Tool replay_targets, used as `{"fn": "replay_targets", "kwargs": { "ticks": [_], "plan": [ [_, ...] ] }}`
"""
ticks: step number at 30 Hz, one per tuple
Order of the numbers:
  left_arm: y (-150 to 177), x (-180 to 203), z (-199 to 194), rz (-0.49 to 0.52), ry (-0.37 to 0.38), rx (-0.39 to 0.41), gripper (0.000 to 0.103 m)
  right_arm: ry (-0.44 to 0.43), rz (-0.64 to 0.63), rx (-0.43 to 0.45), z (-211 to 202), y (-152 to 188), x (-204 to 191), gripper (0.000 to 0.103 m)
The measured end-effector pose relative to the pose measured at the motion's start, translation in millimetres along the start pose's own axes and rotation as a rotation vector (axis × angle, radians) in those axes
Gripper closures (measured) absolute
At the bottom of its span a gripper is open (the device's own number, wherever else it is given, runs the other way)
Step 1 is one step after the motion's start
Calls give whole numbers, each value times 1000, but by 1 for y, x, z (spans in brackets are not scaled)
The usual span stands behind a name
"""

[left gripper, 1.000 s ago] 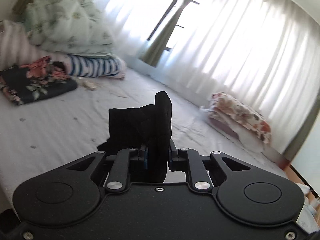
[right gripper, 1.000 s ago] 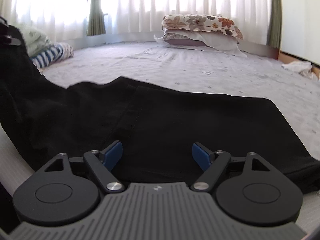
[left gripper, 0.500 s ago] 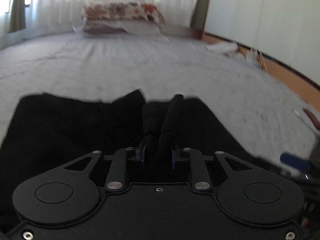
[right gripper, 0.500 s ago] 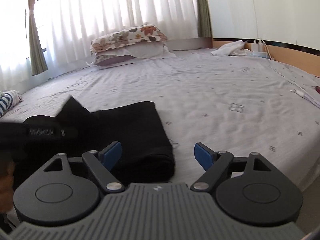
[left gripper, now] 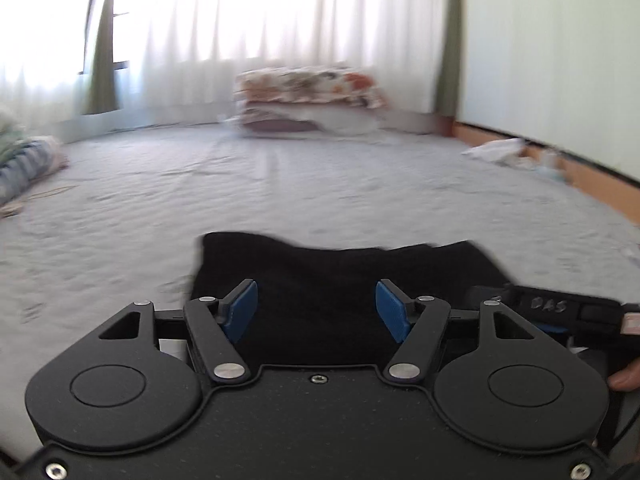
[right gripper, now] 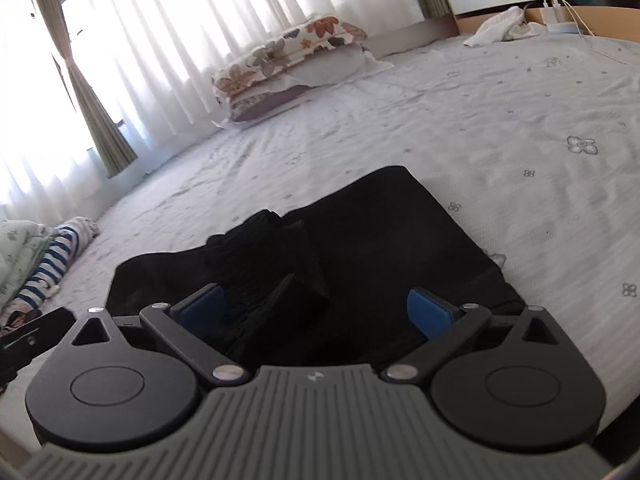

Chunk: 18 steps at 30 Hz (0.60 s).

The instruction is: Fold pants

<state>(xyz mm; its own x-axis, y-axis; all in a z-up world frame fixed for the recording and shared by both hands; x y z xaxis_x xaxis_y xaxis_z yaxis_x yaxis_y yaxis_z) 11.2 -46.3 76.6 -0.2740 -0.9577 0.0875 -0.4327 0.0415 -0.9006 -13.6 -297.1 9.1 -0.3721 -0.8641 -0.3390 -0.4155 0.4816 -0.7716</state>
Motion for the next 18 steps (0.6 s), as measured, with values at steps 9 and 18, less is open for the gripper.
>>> {"fn": "replay_targets", "kwargs": {
  "ticks": [9, 18],
  "plan": [
    [23, -46, 14, -80, -109, -105, 43, 58, -50, -36, 23, 0, -38, 77],
    [28, -13, 50, -33, -67, -153, 43, 301, -180, 193, -5, -13, -18, 85]
  ]
}}
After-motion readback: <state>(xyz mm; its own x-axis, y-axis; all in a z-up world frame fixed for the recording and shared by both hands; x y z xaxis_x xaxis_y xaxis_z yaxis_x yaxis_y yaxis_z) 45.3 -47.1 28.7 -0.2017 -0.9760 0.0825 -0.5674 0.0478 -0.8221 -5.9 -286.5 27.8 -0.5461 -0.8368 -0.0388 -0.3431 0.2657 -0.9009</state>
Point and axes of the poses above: each gripper's, at about its wrist camera, not at the fingertips, and z roughly the way its jaws point, x to its right, y to its underside, the point moved 3 cm from there along z, roughly the way its jaws point, and after that the axes turned 6 degrees about y, right-handed, at the moved point
